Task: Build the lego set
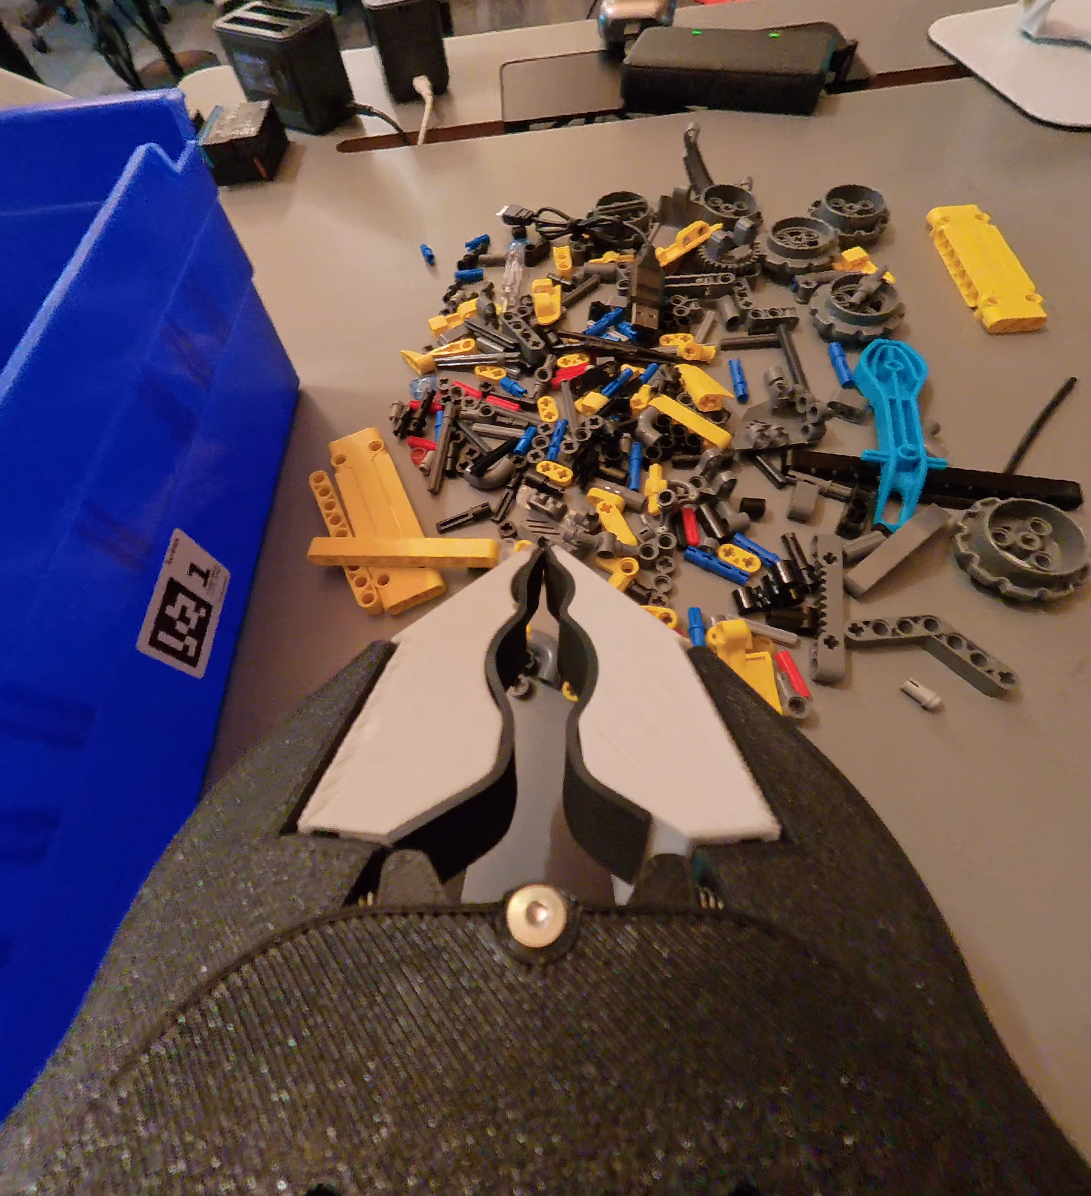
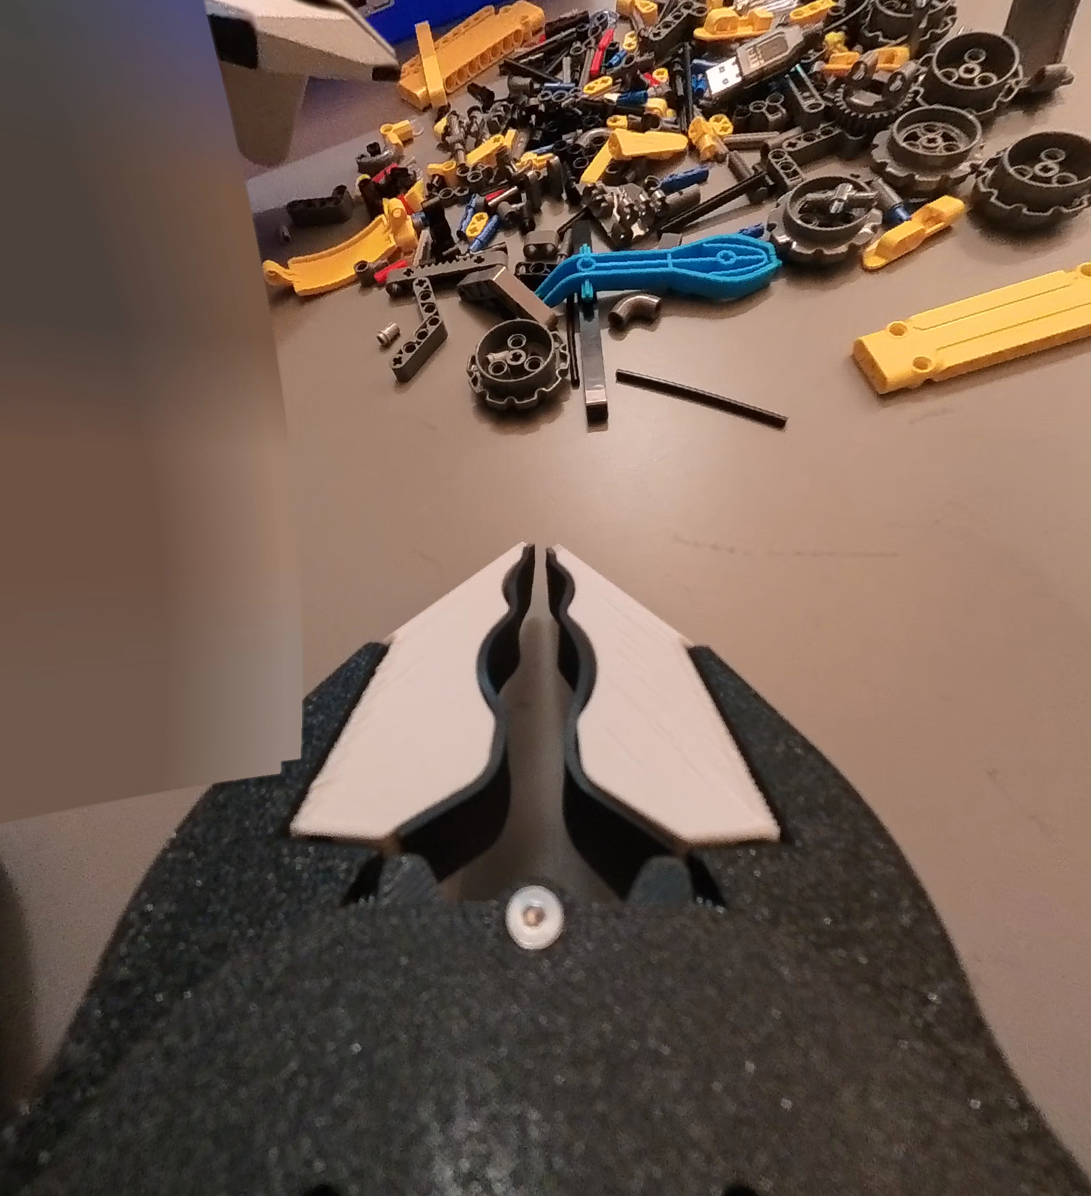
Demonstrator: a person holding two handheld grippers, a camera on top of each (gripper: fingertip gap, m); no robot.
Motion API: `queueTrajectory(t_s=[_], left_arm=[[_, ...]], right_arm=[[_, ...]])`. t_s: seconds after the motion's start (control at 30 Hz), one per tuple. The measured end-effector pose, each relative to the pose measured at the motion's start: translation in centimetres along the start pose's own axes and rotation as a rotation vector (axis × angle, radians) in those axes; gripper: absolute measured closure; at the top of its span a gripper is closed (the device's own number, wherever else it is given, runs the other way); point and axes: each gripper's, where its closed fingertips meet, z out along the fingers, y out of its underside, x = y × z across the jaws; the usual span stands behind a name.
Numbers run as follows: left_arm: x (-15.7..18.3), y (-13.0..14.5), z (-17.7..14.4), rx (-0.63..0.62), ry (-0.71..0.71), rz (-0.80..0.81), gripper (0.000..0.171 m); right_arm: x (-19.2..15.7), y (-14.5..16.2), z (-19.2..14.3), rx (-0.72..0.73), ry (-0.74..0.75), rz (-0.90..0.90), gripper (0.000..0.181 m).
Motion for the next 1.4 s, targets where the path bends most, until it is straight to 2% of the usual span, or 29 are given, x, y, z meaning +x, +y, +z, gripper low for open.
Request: queueTrajectory(t_s=[0.07, 0.63, 0.87, 1.1, 1.27, 1.4], left_arm=[[0.6, 0.0, 0.0, 0.002, 0.034, 0.012, 0.171], [0.0, 0.0, 0.0, -0.001, 0.029, -0.034, 0.171], [-2.7, -0.1, -0.3, 0.018, -0.090, -0.149, 0.171], [-2.6, 0.5, 0.2, -0.034, -0.121, -0.106, 0.166], [-2.4, 0.4, 0.3, -0.028, -0.108, -0.099, 0.169], [-1.7, -1.0, 1.6, -0.017, -0.046, -0.103, 0.169]], right_arm=[[-0.1, 0.0, 0.0, -0.001, 0.003, -0.009, 0.178], [-0.2, 0.2, 0.2, -0.020, 0.009, -0.031, 0.175], [-0.3, 0.3, 0.3, -0.030, 0.009, -0.037, 0.175], [-0.3, 0.4, 0.4, -0.037, 0.005, -0.033, 0.174], [-0.3, 0.4, 0.5, -0.041, 0.004, -0.035, 0.174], [-0.4, 0.4, 0.4, -0.037, -0.003, -0.042, 0.173]])
